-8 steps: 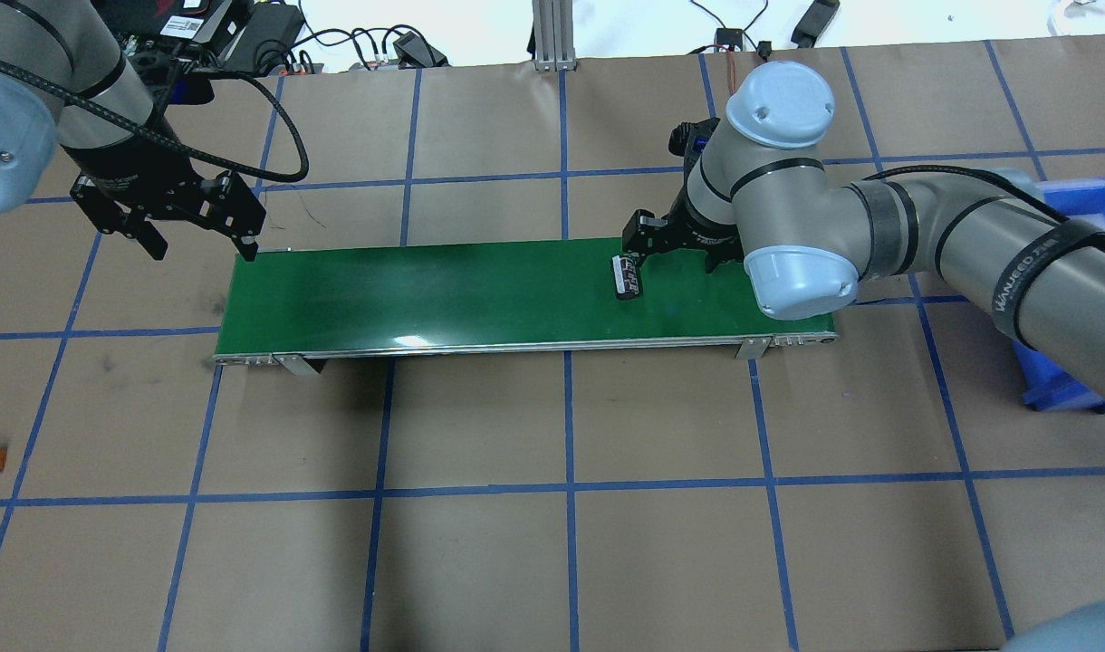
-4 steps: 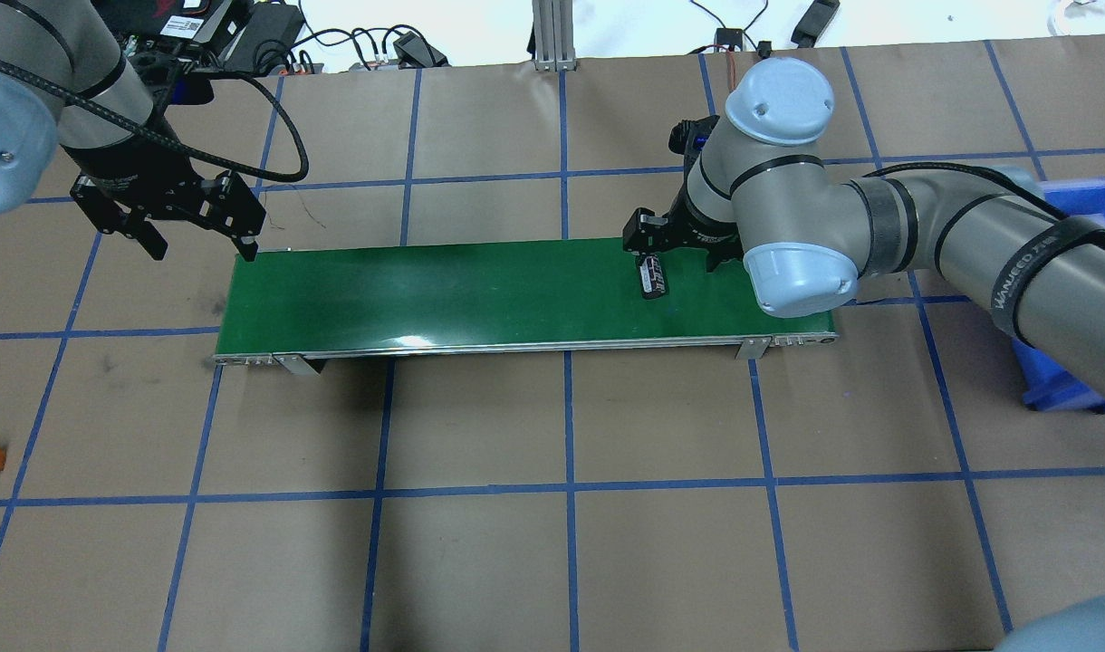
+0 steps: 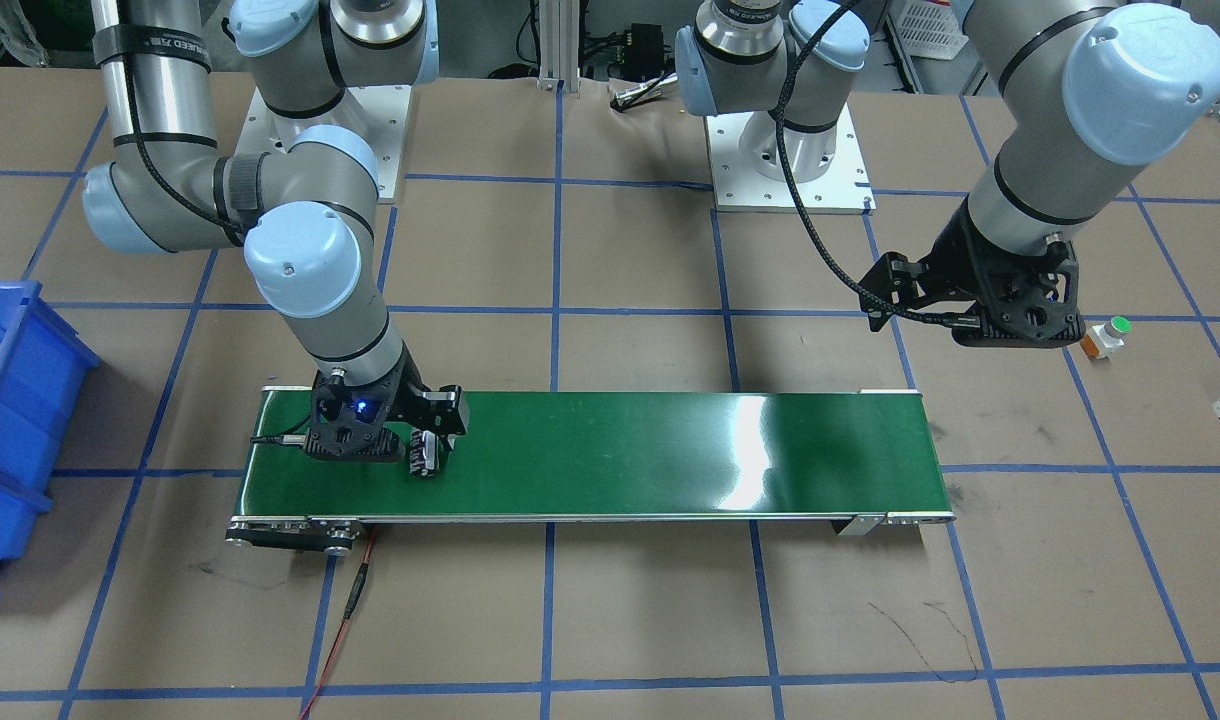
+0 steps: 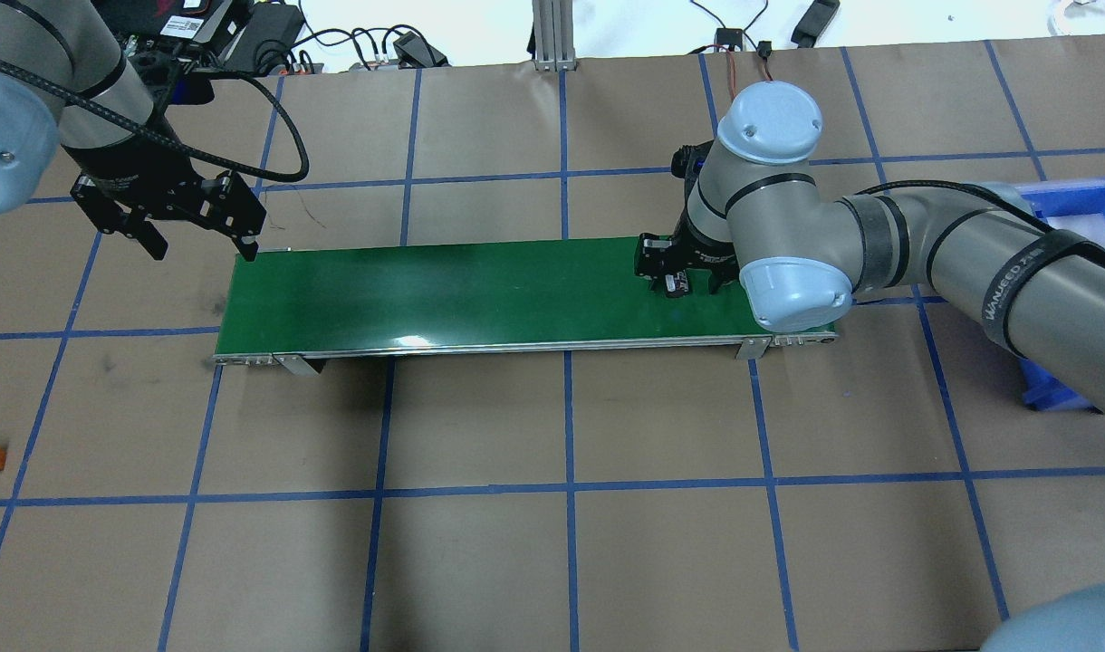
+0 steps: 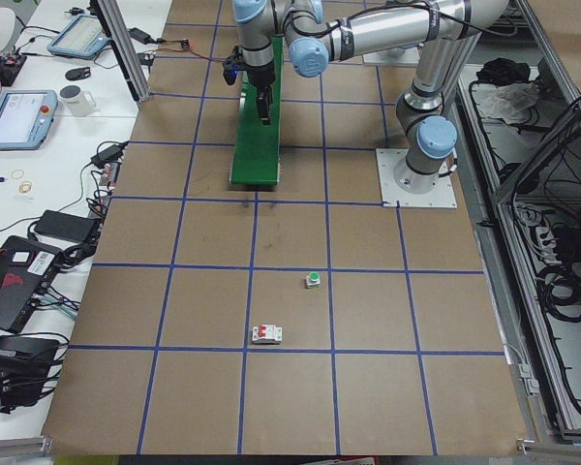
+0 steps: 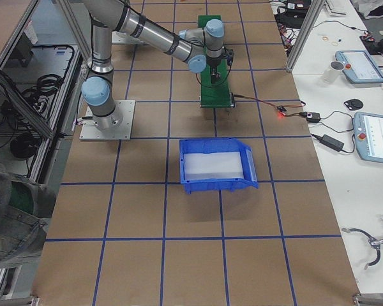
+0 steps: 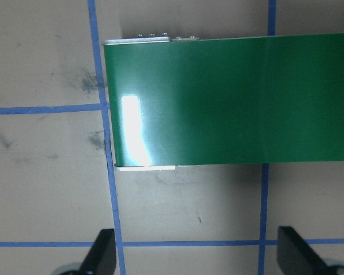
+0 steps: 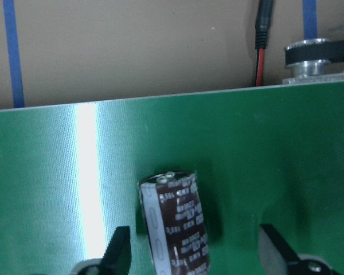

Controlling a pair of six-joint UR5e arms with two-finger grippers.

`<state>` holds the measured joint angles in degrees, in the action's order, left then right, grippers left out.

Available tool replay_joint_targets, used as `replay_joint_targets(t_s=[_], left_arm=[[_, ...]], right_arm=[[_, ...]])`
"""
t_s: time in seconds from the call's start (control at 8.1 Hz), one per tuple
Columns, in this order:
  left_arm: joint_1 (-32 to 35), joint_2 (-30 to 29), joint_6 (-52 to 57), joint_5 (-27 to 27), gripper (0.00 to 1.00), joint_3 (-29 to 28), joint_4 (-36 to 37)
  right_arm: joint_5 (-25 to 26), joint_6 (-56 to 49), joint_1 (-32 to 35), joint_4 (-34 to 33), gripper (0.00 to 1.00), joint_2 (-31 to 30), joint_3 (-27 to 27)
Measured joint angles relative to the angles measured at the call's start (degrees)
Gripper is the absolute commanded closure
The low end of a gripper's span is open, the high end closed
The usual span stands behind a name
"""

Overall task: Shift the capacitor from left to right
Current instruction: 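Carry the capacitor with the right gripper over the blue bin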

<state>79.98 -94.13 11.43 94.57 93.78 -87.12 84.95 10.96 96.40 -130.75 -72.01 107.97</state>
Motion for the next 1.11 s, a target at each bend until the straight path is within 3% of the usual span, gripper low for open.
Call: replay_joint_targets(t_s=[0.25, 0.49, 0.86, 1.11], left_arm=[[0.0, 0.0, 0.0, 0.0, 0.00, 0.0, 0.0], [0.0, 0.0, 0.0, -0.1, 0.00, 0.0, 0.0], [0.0, -0.1, 0.0, -0.1, 0.00, 0.1, 0.0], [0.0, -0.2, 0.0, -0.1, 0.00, 0.1, 0.0]], right_arm=[[1.0, -0.2, 0.3, 1.7, 1.00, 0.0, -0.2], [3.4, -1.2, 0.2, 2.9, 1.00, -0.5, -2.2], [8.4, -5.5, -1.5, 10.4, 1.00, -3.4, -7.4], [11.1, -11.1, -6.7, 14.2, 1.00, -7.1, -8.5]])
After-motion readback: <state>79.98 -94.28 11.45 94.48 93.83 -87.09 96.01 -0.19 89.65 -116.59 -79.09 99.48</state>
